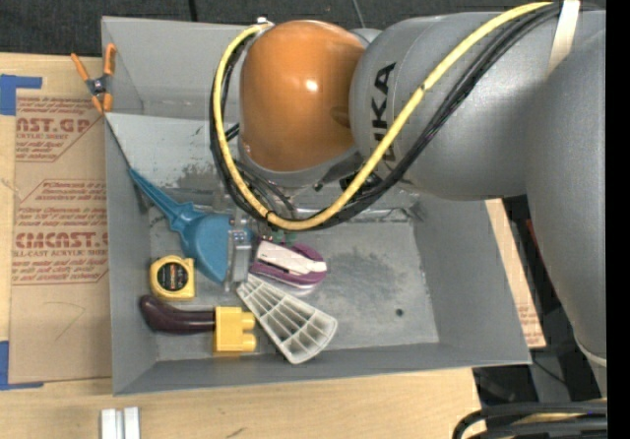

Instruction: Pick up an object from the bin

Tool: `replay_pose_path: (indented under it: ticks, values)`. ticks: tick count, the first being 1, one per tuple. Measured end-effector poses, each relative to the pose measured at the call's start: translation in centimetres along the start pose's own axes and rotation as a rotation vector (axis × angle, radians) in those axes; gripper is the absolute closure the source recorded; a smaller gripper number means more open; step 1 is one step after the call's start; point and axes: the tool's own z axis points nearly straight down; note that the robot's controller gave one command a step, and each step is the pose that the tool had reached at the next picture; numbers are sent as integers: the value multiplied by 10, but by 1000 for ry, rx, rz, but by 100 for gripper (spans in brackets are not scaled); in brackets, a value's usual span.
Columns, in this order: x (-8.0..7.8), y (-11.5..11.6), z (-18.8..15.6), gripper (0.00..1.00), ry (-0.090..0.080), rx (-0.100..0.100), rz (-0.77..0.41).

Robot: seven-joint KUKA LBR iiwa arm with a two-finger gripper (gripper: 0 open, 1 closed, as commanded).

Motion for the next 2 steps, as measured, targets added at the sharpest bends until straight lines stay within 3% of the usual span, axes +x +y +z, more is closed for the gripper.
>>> replay_pose_path:
  ticks: [1, 2]
  values:
    - [-2, -1, -5, 0, -8, -2, 3]
    - [18, 10, 52, 0, -10, -2, -54]
